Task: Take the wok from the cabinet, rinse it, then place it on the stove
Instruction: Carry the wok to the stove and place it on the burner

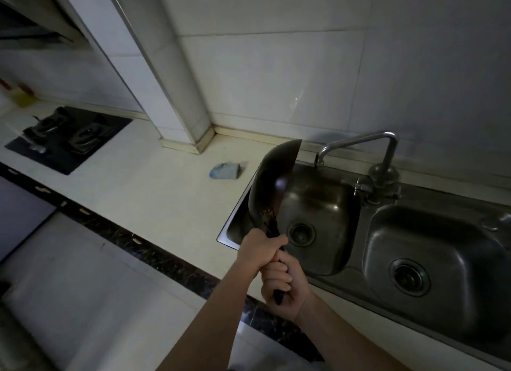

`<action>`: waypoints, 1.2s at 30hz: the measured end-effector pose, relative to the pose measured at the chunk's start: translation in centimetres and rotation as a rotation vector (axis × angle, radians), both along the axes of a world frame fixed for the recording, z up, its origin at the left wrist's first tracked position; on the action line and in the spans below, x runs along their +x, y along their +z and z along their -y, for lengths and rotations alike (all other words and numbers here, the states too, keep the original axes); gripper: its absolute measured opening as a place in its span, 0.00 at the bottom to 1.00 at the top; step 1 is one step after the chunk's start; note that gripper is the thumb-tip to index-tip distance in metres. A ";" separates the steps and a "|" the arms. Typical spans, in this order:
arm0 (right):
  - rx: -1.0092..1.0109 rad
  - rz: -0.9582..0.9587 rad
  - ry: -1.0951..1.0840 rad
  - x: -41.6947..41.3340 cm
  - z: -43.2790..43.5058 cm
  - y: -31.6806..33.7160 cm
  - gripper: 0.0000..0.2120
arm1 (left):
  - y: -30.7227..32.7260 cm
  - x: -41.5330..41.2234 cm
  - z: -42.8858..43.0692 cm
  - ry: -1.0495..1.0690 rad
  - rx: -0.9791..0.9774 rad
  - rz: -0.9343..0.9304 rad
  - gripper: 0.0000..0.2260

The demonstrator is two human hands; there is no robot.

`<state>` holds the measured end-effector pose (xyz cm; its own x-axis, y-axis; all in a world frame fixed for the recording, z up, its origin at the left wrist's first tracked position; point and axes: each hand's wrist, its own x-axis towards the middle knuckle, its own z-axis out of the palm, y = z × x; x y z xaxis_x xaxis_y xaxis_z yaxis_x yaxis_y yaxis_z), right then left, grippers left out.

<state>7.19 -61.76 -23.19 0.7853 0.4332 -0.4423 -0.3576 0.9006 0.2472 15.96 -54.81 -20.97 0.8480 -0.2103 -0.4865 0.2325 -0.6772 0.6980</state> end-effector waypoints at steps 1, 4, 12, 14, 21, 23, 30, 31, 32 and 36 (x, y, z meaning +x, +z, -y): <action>-0.003 0.004 -0.009 0.0 0.0 0.4 0.19 | 0.0 0.1 0.0 -0.006 -0.018 0.000 0.20; -0.087 -0.004 0.009 0.2 -0.2 1.4 0.15 | 0.5 0.3 -0.2 -0.037 -0.072 -0.018 0.23; -0.763 -0.071 0.100 0.7 -2.7 3.9 0.16 | 1.1 -0.7 -2.8 0.027 -0.523 -0.321 0.11; -0.972 -0.066 0.111 0.8 -3.9 4.2 0.15 | 1.1 -0.8 -3.7 0.065 -0.587 -0.394 0.11; -1.494 0.102 0.300 1.1 -9.6 6.0 0.13 | 1.4 0.4 -9.6 0.097 -0.656 -0.483 0.12; -1.608 0.146 0.358 1.4 -11.7 6.7 0.12 | 1.7 0.9 -12.0 0.111 -0.646 -0.476 0.13; -1.710 0.300 0.428 4.1 -20.6 7.6 0.06 | 3.2 3.5 -21.2 0.261 -0.761 -0.422 0.20; -1.689 0.314 0.452 4.4 -22.1 7.6 0.04 | 3.3 4.0 -22.7 0.314 -0.816 -0.464 0.20; -1.667 0.319 0.481 4.7 -23.4 7.4 0.03 | 3.4 4.5 -24.0 0.374 -0.859 -0.505 0.19; -1.812 0.366 0.565 7.3 -27.7 5.1 0.15 | 3.2 6.5 -28.9 0.476 -0.908 -0.530 0.16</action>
